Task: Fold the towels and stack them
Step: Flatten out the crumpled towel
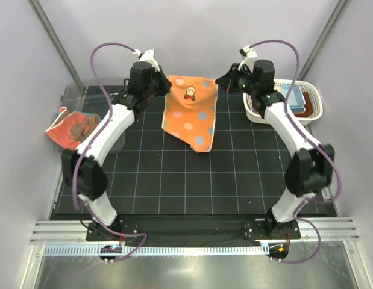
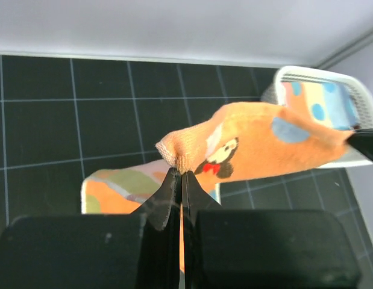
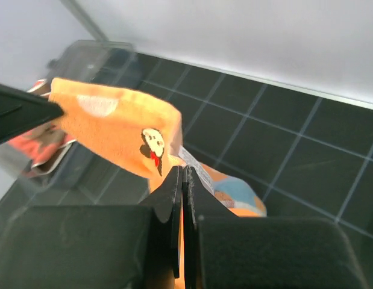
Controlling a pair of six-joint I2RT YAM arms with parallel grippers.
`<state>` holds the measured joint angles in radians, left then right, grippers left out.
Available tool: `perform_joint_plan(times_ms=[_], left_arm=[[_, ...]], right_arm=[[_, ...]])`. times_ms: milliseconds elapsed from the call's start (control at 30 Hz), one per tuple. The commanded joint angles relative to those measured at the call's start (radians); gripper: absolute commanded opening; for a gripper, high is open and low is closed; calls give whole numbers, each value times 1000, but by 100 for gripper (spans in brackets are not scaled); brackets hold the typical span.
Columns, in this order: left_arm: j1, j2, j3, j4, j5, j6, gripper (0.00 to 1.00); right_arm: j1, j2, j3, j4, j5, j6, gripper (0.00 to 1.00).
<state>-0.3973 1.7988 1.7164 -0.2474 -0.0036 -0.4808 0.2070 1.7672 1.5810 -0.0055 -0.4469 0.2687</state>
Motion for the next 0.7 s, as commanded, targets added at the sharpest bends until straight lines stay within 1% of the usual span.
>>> perform_joint_plan(times_ms=[0, 33, 67, 100, 133, 167, 200, 233, 267, 300, 367, 400, 433, 500, 533, 600, 633, 667], left_arm=[[-38, -248, -78, 96, 33, 37, 0], [-50, -297, -115, 89, 30, 44, 0], [-63, -382, -177, 79, 34, 45, 0], [-86, -433, -216, 68, 40, 47, 0], [-103, -476, -248, 54, 40, 50, 0], [-116, -569, -311, 42, 36, 47, 0], [-150, -614, -342, 22, 42, 45, 0], [-169, -657, -369, 13, 43, 41, 0], [-188, -747, -424, 4, 37, 35, 0], [-234, -785, -446, -13, 34, 28, 0], [-276, -864, -494, -13, 31, 10, 0], [-294, -924, -533, -6, 25, -23, 0], [-326, -946, -543, 19, 28, -33, 0], [-351, -966, -526, 30, 31, -48, 0], [-368, -960, -509, 33, 30, -47, 0], [-371, -915, -425, 30, 19, -35, 0], [-371, -891, -388, 19, 13, -18, 0], [-373, -866, -352, 4, -24, -6, 0]], right_arm=[[38, -270, -108, 17, -58, 4, 1], [48, -316, -139, 0, -55, 1, 1], [58, -410, -165, -37, -50, -2, 1], [75, -455, -215, -91, -47, 1, 1], [87, -501, -245, -109, -55, 4, 1], [97, -609, -277, -125, -59, 10, 1], [123, -661, -344, -151, -58, 17, 1], [130, -720, -375, -165, -56, 30, 1], [138, -770, -403, -192, -58, 44, 1], [149, -866, -444, -203, -56, 58, 1], [152, -958, -482, -203, -53, 122, 1], [154, -1054, -521, -162, -52, 151, 1], [154, -1084, -532, -139, -50, 209, 1], [152, -1117, -497, -122, -46, 243, 1], [154, -1108, -478, -114, -35, 253, 1], [154, -1077, -408, -119, -12, 242, 1], [154, -1030, -383, -125, 23, 228, 1], [154, -1007, -339, -139, 49, 193, 1]])
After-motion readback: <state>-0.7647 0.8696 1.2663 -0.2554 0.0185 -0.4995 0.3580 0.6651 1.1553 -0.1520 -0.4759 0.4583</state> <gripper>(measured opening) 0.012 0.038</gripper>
